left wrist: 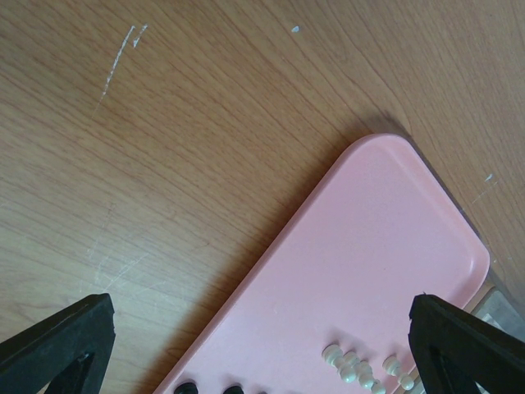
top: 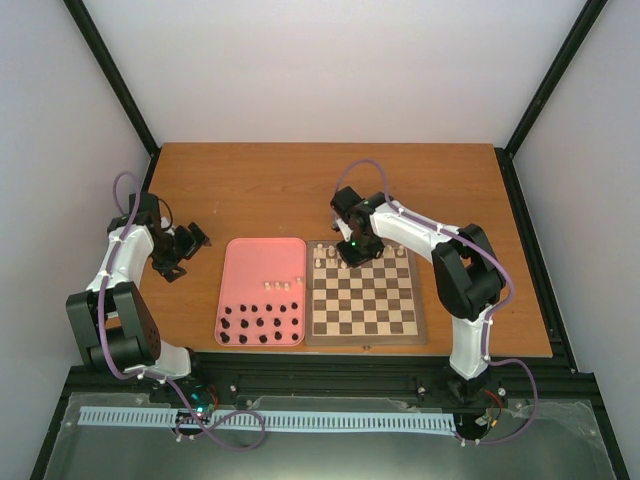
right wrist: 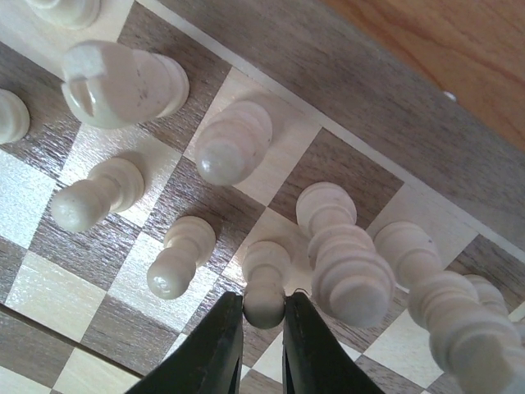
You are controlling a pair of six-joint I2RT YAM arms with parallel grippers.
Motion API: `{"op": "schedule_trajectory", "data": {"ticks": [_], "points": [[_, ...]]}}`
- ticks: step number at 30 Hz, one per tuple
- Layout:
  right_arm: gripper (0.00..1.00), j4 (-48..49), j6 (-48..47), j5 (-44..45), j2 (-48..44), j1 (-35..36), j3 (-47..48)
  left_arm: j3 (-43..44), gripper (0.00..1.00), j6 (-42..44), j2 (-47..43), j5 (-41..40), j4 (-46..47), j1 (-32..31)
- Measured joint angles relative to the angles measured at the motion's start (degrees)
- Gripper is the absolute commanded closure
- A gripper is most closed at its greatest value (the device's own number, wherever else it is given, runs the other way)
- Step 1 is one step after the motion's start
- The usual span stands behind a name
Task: Set up the chess pieces on the board
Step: Place the chess piece on the chessboard.
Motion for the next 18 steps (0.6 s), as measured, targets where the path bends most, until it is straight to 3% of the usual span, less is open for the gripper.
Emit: {"op": "schedule_trajectory", "data": {"ticks": [9,18], "points": [[0.74,-0.57,0.13,-0.02,-0.83,-0.02,-0.26,0.00,0.00,0.04,-0.02,0.02,0.00,0.00],[0.64,-4.72,0.72,-1.18,-7.78,0.35,1.53,0.00,0.00,0.35,-0.02,0.00,0.00,0.00]]}}
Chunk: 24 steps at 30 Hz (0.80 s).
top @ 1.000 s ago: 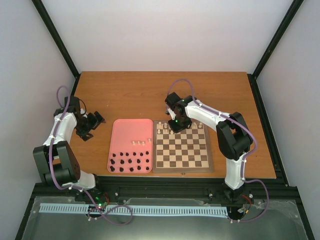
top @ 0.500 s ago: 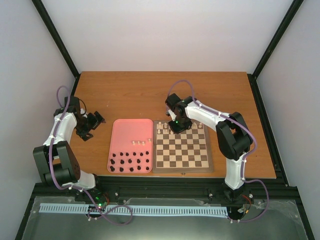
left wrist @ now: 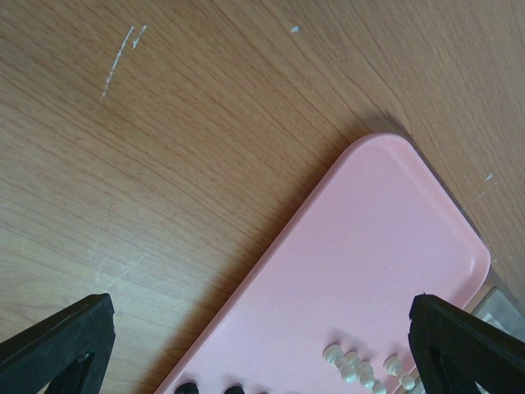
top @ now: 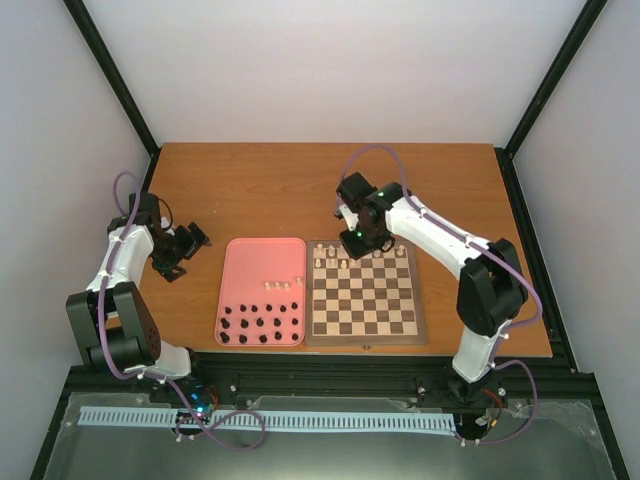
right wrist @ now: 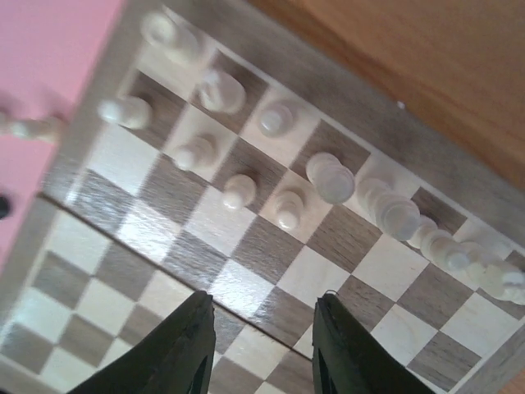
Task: Set up the chess pieces on the board
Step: Place the chess piece on the chessboard, then pick up the chess piece from the storage box.
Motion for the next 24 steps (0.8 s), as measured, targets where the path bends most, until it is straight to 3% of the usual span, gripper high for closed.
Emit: {"op": "schedule_trajectory", "data": {"ticks": [7,13,24], "points": [[0.62,-3.65,0.11,-1.86,1.29,5.29,13.07,0.00,0.00,0.04,0.02,0.02,0.00,0.00],[0.59,-4.72,-1.70,-4.72,14.84,13.33,30.77,0.00,0.00,0.04,0.02,0.02,0.07,0.00],[0.59,-5.44,-5.09,-11.10,32.17,18.71,43.60,0.00,0.00,0.04,0.00,0.02,0.11,0.00]]}}
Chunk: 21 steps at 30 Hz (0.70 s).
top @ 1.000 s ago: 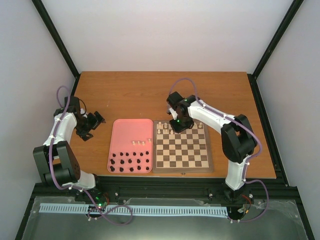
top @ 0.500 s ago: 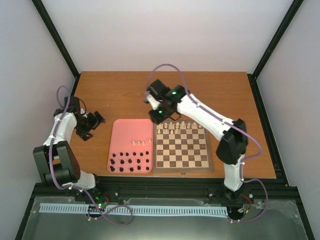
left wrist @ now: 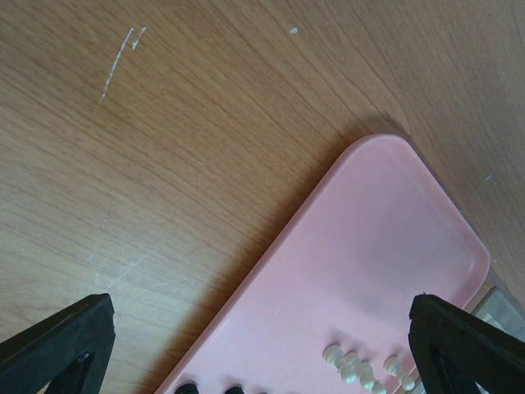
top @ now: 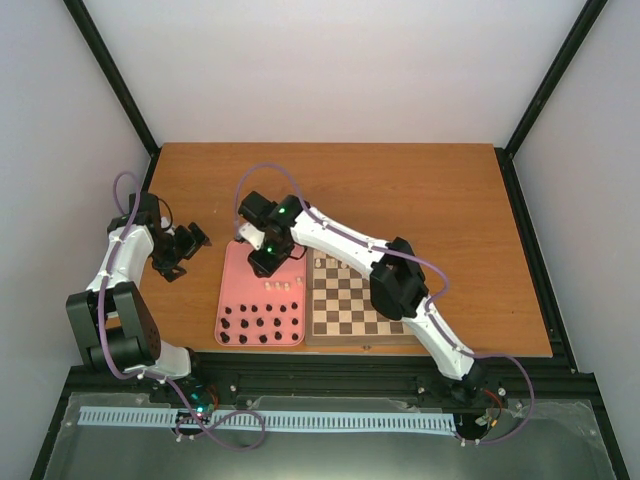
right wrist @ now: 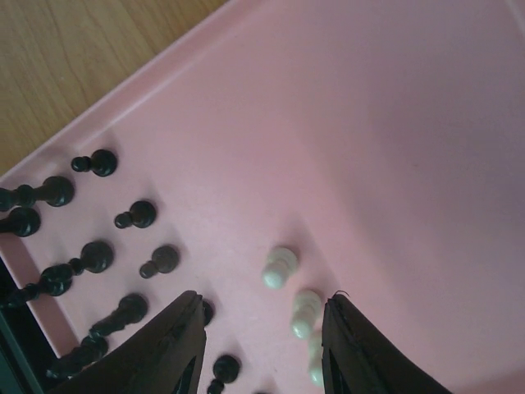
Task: Set up the chess pieces on the board
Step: Pick up the chess piece from the storage box.
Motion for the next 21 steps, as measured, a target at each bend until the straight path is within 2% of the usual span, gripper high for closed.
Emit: {"op": "schedule_trajectory", "data": {"ticks": [16,21], "points": [[0.61,-0.59,-0.39,1.22,6.80,2.82,0.72,-0.26,0.00,0.00,-0.87,0.07,0.07,0.00],[0.64,-0.74,-0.35,2.51,6.93,2.82,0.66,-0.46,0.00,0.00,-0.92,0.09,0.09,0.00]]}}
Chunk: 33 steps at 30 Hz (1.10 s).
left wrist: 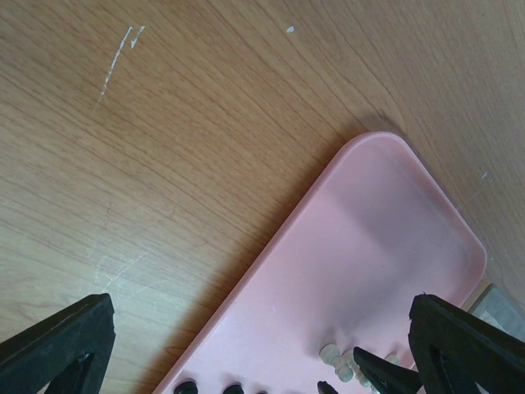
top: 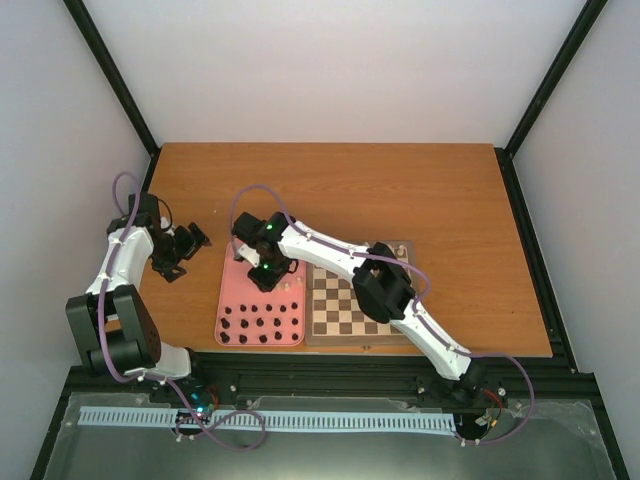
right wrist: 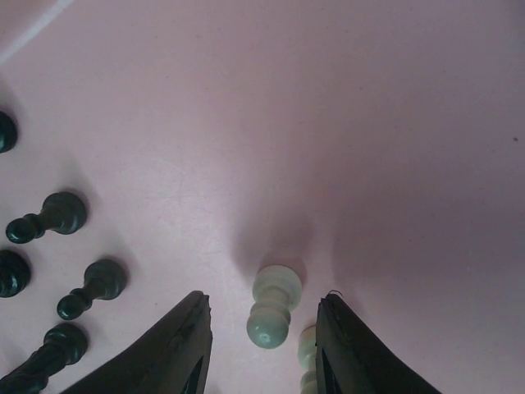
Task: Set up the chess pieces on the board
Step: Pick up the chess piece from the storage box.
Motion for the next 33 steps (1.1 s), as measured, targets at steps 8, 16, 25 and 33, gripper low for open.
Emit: {"op": "schedule_trajectory", "data": {"ticks": [8,16,25,33], "points": [[0.76,-0.07,0.31,1.14,0.00,-0.02,-0.07,-0.17,0.00,0.00,0.00,0.04,0.07,0.00],[0.91,-0.04,0.44,1.86,0.02,-0.02,-0.09,-0.31,0.00,0.00,0.00,0.04,0.09,0.00],[0.92,0.15,0.66,4.52,-1.44,-0.42,-0.07,-0.31,0.00,0.00,0.00,0.04,0.09,0.00],[0.93,1.64,2.69,7.63,-17.84,-5.75,-6.08,-0.31,0.00,0.00,0.00,0.02,0.09,0.00]]}}
